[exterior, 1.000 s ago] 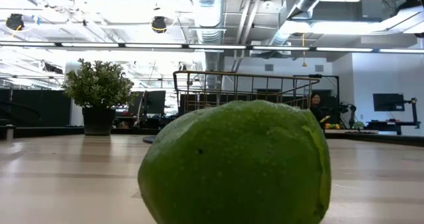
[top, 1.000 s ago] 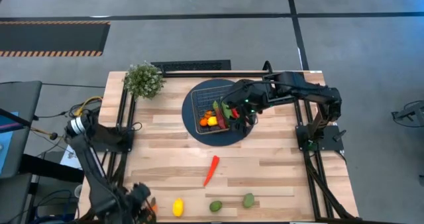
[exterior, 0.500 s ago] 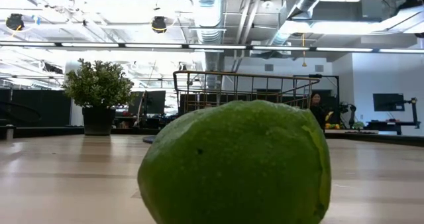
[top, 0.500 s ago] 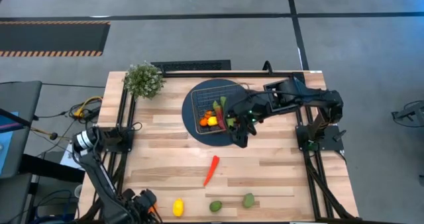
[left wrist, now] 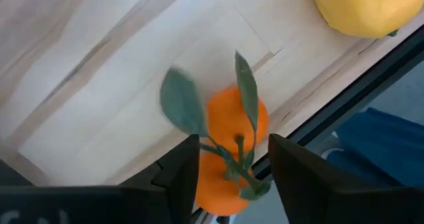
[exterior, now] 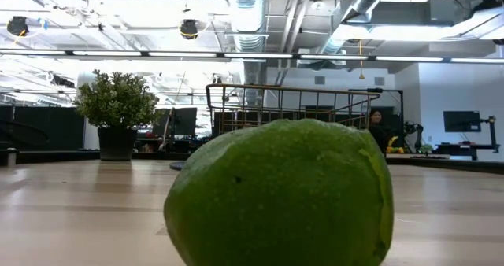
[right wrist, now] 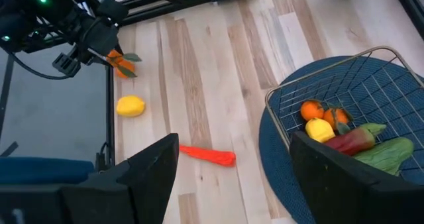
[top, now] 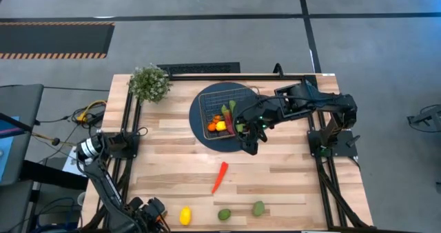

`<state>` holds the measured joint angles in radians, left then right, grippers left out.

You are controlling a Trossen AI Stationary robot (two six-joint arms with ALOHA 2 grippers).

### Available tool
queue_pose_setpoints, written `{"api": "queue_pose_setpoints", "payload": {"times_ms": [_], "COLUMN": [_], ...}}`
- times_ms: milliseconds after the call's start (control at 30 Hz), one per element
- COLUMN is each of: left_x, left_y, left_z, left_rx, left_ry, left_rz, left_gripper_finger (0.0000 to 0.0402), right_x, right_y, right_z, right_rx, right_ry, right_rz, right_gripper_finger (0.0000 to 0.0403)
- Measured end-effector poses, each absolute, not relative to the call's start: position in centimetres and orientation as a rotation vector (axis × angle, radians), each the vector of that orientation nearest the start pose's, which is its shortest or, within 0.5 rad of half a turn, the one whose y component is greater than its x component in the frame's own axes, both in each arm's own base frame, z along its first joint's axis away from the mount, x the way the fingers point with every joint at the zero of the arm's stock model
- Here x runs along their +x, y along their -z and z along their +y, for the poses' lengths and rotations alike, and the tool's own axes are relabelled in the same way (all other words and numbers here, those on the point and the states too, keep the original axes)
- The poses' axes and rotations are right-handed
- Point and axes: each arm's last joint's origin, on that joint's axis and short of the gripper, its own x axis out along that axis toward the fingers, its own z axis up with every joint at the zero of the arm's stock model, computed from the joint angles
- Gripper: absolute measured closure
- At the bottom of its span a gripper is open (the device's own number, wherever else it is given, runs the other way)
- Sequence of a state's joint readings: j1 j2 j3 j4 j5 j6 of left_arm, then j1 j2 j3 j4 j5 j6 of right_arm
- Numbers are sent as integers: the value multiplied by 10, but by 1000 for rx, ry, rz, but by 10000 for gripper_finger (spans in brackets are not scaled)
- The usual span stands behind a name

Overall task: Build produce basket
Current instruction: Put the bottom oranges into the basket

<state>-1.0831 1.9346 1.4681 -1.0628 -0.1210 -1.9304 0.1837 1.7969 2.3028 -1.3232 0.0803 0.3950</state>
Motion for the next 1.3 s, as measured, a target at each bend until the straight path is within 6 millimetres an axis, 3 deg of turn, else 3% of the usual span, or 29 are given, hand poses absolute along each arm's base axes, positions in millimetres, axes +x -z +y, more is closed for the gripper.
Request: {"api": "queue_pose_setpoints", "payload": {"times_ms": [167, 333, 533, 667, 933, 1167, 1300], "left_x": [174, 176, 181, 191, 220, 236, 240], "left_y": [-195, -195, -195, -203, -254, -316, -342], "left_z": [-321, -321, -316, -299, -236, -153, -102], "left_rx": [-684, -676, -631, -549, -343, -228, -173], "left_ry": [-621, -606, -605, -619, -577, -606, -648], "left_rz": [1345, 1341, 1300, 1301, 1145, 900, 837], "left_gripper_finger": [292, 384, 399, 401, 401, 401, 401], "right_x": [325, 325, 325, 325, 326, 321, 320], "right_y": [-461, -461, -461, -461, -461, -455, -453], "right_z": [58, 58, 58, 57, 48, 34, 21], "right_rx": [264, 263, 262, 263, 274, 278, 287], "right_ry": [65, 65, 65, 68, 93, 152, 190], "right_rz": [822, 825, 825, 824, 825, 914, 938], "right_gripper_finger": [100, 100, 100, 100, 100, 100, 100]}}
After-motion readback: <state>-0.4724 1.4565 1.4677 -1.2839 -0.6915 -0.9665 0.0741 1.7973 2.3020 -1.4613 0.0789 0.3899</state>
